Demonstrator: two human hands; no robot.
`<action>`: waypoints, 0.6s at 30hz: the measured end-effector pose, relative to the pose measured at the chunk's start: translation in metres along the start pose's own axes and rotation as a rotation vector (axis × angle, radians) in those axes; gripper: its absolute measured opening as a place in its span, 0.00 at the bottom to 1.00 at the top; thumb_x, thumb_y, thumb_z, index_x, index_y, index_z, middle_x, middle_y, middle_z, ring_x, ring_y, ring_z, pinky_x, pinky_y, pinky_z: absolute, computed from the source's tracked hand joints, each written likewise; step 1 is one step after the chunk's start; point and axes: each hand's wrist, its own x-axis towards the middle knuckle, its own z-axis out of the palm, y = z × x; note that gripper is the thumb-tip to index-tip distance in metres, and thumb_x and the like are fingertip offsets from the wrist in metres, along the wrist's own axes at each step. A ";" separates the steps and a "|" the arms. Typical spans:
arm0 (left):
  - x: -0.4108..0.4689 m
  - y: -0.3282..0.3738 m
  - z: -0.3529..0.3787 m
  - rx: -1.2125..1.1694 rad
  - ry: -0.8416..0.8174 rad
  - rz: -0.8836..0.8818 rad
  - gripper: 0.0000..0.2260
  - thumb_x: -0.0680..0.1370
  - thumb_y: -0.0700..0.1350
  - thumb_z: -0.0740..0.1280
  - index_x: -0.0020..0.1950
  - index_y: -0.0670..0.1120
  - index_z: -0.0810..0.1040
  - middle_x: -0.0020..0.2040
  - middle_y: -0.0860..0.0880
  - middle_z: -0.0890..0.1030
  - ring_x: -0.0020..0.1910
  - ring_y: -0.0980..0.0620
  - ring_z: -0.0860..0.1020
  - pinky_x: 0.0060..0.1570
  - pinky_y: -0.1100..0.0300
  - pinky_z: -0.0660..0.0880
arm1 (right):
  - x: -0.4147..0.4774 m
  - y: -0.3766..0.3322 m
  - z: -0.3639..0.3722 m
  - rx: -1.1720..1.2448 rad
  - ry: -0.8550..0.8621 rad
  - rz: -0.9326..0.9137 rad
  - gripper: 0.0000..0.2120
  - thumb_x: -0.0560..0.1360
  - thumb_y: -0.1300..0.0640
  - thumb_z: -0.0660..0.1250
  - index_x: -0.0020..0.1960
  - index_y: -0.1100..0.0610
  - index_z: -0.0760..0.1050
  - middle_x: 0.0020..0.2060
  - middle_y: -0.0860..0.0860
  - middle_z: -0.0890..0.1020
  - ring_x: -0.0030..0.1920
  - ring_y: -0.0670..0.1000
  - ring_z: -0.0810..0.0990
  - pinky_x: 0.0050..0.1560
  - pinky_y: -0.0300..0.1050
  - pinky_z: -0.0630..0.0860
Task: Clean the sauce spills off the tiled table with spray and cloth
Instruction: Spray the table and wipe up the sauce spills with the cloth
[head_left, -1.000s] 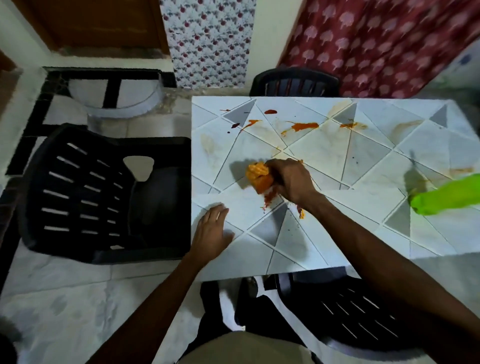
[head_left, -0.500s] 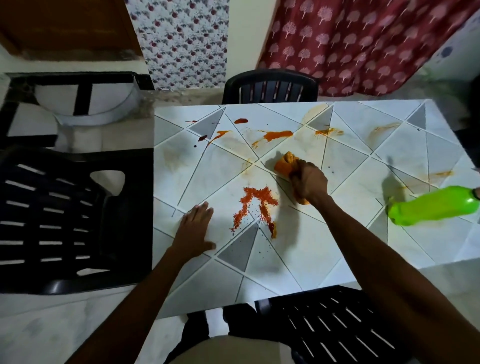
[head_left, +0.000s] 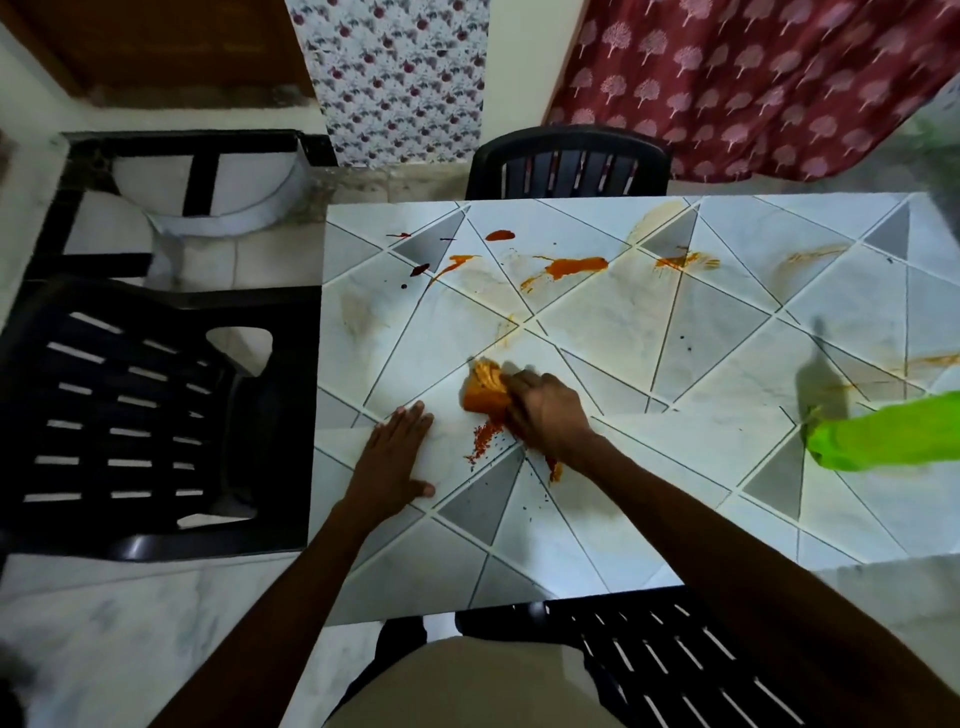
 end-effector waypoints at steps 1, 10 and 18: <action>-0.001 -0.001 0.000 -0.009 -0.005 0.008 0.50 0.69 0.56 0.77 0.81 0.46 0.50 0.81 0.48 0.46 0.80 0.46 0.45 0.78 0.46 0.47 | -0.009 -0.007 0.005 -0.004 0.005 -0.026 0.25 0.79 0.49 0.67 0.72 0.56 0.69 0.62 0.58 0.79 0.52 0.61 0.80 0.47 0.52 0.80; -0.006 -0.012 -0.007 0.017 -0.005 0.080 0.49 0.67 0.56 0.79 0.79 0.42 0.57 0.80 0.43 0.55 0.79 0.42 0.54 0.76 0.43 0.58 | -0.070 -0.064 0.038 -0.065 -0.012 -0.117 0.24 0.76 0.44 0.62 0.69 0.52 0.71 0.57 0.55 0.81 0.49 0.64 0.80 0.39 0.58 0.81; -0.014 -0.010 -0.001 0.016 0.036 0.074 0.44 0.71 0.60 0.73 0.79 0.40 0.60 0.80 0.42 0.56 0.79 0.41 0.55 0.77 0.47 0.54 | -0.080 -0.056 0.005 0.132 0.096 0.005 0.21 0.77 0.54 0.63 0.69 0.52 0.73 0.60 0.54 0.81 0.54 0.60 0.79 0.49 0.52 0.80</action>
